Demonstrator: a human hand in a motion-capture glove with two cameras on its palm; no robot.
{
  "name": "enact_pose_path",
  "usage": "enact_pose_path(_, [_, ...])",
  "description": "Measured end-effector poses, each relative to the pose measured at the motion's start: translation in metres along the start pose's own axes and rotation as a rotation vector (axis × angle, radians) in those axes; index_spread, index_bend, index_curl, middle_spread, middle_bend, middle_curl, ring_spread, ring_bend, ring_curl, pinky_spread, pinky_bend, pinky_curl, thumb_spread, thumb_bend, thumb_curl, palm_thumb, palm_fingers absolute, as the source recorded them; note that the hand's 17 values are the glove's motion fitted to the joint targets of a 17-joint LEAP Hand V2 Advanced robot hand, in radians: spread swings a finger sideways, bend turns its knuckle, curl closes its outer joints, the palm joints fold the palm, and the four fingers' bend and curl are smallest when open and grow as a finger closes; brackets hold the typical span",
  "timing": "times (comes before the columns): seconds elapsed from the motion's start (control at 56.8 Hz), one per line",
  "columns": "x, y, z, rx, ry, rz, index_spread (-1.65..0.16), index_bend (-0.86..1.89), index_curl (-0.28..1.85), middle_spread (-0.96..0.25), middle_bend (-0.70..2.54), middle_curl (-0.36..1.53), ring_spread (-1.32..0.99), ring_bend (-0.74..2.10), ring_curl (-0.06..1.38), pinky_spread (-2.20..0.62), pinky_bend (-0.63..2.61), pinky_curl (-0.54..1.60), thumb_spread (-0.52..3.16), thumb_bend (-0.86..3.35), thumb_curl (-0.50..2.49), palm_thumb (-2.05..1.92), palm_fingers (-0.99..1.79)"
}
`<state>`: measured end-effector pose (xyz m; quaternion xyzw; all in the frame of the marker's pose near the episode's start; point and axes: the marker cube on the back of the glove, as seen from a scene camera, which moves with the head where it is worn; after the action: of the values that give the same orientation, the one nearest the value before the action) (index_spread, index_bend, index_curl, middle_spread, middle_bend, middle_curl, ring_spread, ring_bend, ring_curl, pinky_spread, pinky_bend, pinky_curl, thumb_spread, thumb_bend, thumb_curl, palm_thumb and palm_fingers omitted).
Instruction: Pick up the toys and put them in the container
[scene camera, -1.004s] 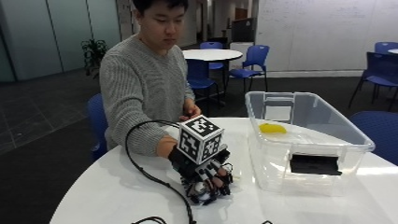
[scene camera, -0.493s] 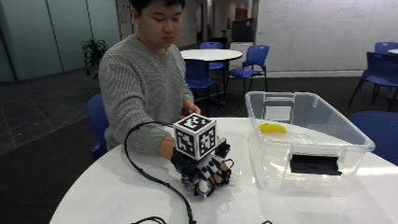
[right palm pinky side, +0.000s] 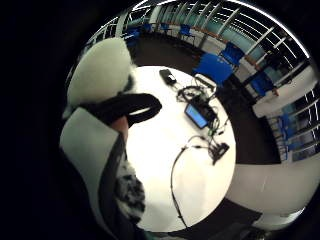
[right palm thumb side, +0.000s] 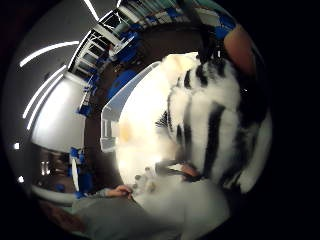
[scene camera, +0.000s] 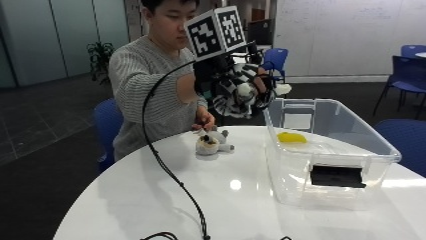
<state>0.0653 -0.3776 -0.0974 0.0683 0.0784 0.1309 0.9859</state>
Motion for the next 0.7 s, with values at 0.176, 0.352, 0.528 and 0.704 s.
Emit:
enact_pose_path(0.176, [-0.014, -0.014, 0.009, -0.028, -0.001, -0.007, -0.40, 0.15, 0.38, -0.30, 0.69, 0.66, -0.51, 1.01, 0.50, -0.39, 1.09, 0.40, 0.71, 0.01, 0.84, 0.63, 0.80])
enact_pose_path(0.352, [-0.074, -0.041, 0.044, -0.096, -0.139, -0.054, -0.40, 0.15, 0.38, -0.31, 0.69, 0.67, -0.51, 1.00, 0.52, -0.39, 1.10, 0.40, 0.71, -0.01, 0.88, 0.62, 0.80])
enact_pose_path(0.528, [-0.188, -0.069, 0.089, -0.149, -0.146, -0.171, -0.40, 0.14, 0.38, -0.31, 0.66, 0.67, -0.51, 1.01, 0.53, -0.39, 1.11, 0.40, 0.71, -0.01, 0.91, 0.61, 0.78])
enact_pose_path(0.704, [-0.264, -0.083, 0.107, -0.178, -0.162, -0.285, -0.41, 0.14, 0.37, -0.31, 0.65, 0.68, -0.51, 1.01, 0.55, -0.38, 1.12, 0.40, 0.73, -0.01, 0.93, 0.59, 0.76])
